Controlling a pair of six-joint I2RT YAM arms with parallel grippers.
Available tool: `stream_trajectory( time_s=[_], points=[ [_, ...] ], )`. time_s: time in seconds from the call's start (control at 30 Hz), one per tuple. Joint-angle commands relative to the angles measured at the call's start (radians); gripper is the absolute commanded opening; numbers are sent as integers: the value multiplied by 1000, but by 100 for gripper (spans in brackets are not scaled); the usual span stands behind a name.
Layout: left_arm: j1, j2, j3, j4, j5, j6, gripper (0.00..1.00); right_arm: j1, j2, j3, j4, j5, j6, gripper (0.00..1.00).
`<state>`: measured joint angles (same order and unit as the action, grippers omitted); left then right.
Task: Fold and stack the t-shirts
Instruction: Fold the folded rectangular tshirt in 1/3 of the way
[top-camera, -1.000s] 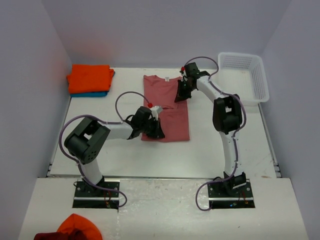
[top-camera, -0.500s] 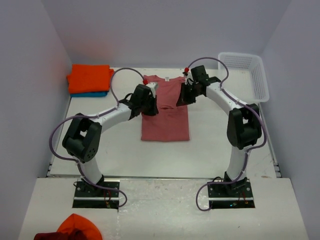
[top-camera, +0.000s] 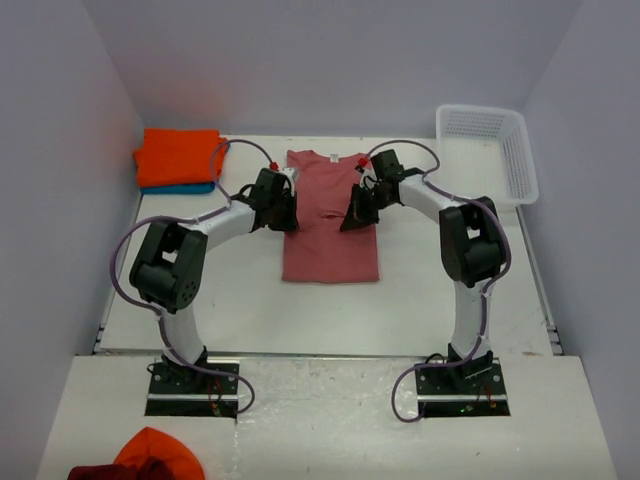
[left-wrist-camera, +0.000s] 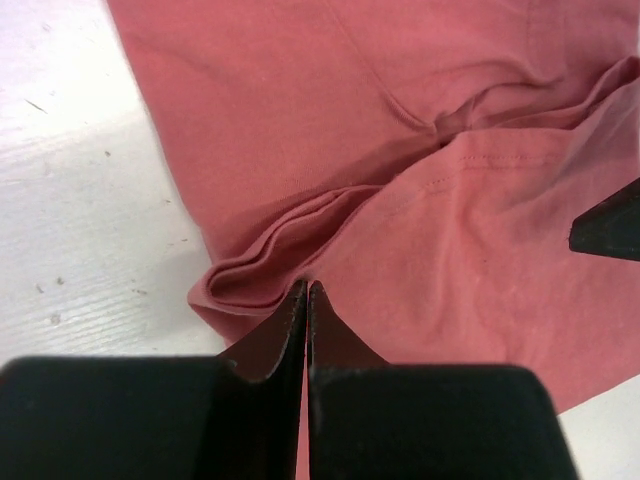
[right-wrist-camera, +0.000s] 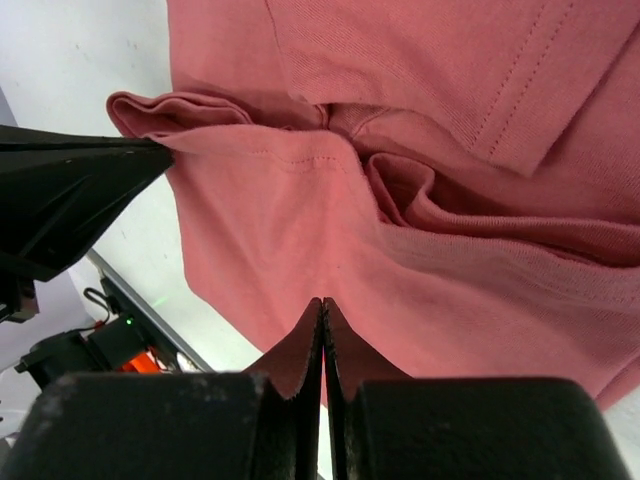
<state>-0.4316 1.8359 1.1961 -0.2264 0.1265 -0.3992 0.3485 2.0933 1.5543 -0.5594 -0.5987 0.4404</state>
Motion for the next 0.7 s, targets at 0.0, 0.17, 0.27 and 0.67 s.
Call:
stream_trajectory(
  time_s=[0.0, 0.17, 0.27, 0.67],
  points=[
    [13, 22, 3, 42, 47, 19, 0, 17, -22, -39, 41, -35, 18, 0],
    [14, 31, 6, 67, 62, 14, 0, 35, -65, -130, 73, -21, 30, 0],
    [25, 74, 40, 65, 67, 14, 0, 62, -94, -196, 111, -18, 53, 0],
    [59, 224, 145, 105, 113, 17, 0, 101, -179, -356, 154, 141, 86, 0]
  ],
)
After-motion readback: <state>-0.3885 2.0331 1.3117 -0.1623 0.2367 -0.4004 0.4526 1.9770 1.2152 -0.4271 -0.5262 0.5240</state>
